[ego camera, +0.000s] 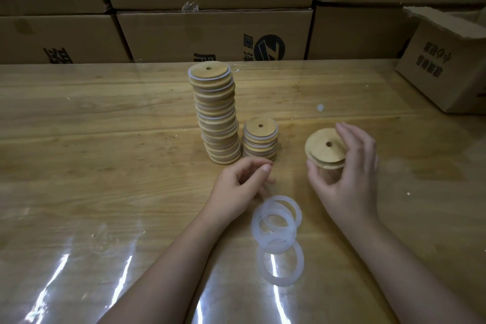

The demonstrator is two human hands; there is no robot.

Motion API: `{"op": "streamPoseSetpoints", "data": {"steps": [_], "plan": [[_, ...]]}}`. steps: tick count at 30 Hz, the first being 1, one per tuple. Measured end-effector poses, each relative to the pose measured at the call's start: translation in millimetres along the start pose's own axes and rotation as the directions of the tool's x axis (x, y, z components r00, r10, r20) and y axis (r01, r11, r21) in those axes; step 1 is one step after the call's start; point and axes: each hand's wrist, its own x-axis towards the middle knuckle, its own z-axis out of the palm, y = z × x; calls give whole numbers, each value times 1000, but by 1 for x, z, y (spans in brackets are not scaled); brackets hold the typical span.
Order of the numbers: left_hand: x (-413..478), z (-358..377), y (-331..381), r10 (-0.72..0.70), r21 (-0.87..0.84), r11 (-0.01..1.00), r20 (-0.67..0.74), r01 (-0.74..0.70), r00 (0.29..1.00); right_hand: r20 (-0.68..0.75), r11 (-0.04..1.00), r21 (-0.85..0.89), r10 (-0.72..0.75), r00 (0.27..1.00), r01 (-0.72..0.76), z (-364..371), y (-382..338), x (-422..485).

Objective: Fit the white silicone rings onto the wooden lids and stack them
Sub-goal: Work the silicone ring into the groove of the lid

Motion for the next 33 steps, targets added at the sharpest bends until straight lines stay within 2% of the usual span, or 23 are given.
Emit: {"op": "streamPoseSetpoints", "data": {"steps": [2,5,8,10,13,14,15,17,19,22,26,33], "plan": [[0,0,2,-6,-22,1000,33,6,999,97,995,61,-86,992,81,2,-10,-3],[2,-2,2,-8,-36,999,84,11,996,285,975,154,-202,937,163,6,-20,-7],[3,-4,2,-15,-124,992,123,30,992,409,966,195,-237,881,170,7,-23,-11],[5,-7,2,-22,-140,990,68,32,997,455,967,243,-186,871,79,7,-22,-11],[8,-10,0,-78,-203,978,-132,50,988,446,963,269,-102,889,-25,3,-19,-10],[9,-11,-1,-107,-231,971,-183,63,977,474,962,273,-104,874,-33,1,-17,-10],[9,-12,-2,-127,-249,966,-214,72,969,545,961,272,-108,831,-54,-1,-16,-10],[9,-12,-2,-114,-256,965,-219,56,969,717,963,248,-110,688,-104,-3,-15,-14],[8,-10,-2,-68,-242,970,-189,20,980,784,969,231,-131,606,-89,-1,-13,-17],[8,-7,-3,-19,-217,976,-160,-16,987,774,954,267,-128,621,-136,0,-12,-16],[10,-4,-7,-2,-173,985,-153,-24,988,749,880,347,-52,660,-323,0,-13,-16],[9,-1,-9,91,34,996,-117,-87,989,614,751,453,126,779,-479,2,-15,-16]]}}
